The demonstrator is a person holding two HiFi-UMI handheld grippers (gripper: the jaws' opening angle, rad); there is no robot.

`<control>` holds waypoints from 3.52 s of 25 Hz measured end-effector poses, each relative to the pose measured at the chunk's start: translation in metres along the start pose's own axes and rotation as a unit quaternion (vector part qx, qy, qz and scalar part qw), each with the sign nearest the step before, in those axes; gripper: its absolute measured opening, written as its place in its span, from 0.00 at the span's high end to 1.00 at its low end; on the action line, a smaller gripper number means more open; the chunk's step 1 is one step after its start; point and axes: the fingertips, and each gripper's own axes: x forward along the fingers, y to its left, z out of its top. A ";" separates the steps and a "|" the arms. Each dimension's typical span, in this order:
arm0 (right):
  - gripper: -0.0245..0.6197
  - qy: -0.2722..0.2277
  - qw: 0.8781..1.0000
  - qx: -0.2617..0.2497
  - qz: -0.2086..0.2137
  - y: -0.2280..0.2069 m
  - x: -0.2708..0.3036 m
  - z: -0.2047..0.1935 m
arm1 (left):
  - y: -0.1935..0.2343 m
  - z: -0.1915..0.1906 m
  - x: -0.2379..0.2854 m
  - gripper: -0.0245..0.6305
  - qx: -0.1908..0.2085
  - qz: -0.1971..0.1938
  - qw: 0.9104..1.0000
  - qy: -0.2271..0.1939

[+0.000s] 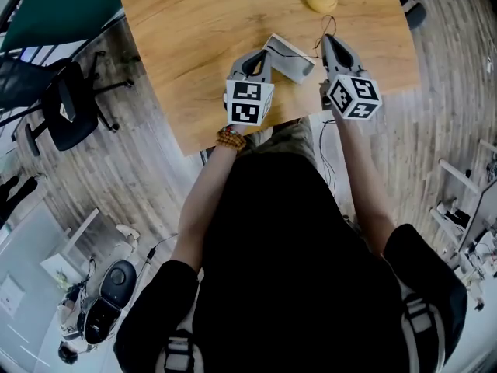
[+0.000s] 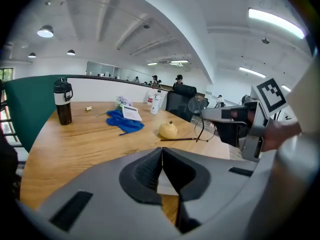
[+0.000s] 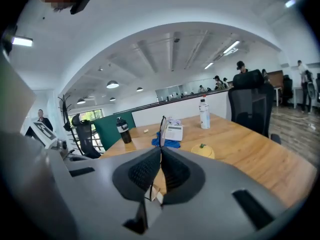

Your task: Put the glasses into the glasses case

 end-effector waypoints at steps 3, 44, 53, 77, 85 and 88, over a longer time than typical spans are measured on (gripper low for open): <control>0.95 0.012 1.000 -0.006 0.020 0.018 0.000 -0.009 | -0.008 0.006 0.008 0.93 0.007 -0.010 1.000 -0.001; 0.93 0.286 0.881 -0.376 0.030 0.040 0.049 -0.174 | 0.047 -0.034 -0.041 0.93 -0.033 0.051 0.997 0.053; 0.86 0.285 0.900 -0.285 0.168 0.065 0.024 -0.162 | 0.038 -0.032 -0.035 0.93 -0.025 0.040 0.997 0.055; 0.93 0.356 0.889 -0.229 0.174 0.033 0.061 -0.177 | 0.033 -0.031 -0.028 0.93 -0.018 0.031 0.998 0.058; 0.81 0.347 0.888 -0.251 0.165 0.034 0.057 -0.181 | 0.031 -0.033 -0.030 0.93 -0.022 0.032 0.998 0.057; 0.58 0.332 0.893 -0.256 0.165 0.034 0.054 -0.171 | 0.032 -0.033 -0.030 0.93 -0.017 0.031 0.998 0.057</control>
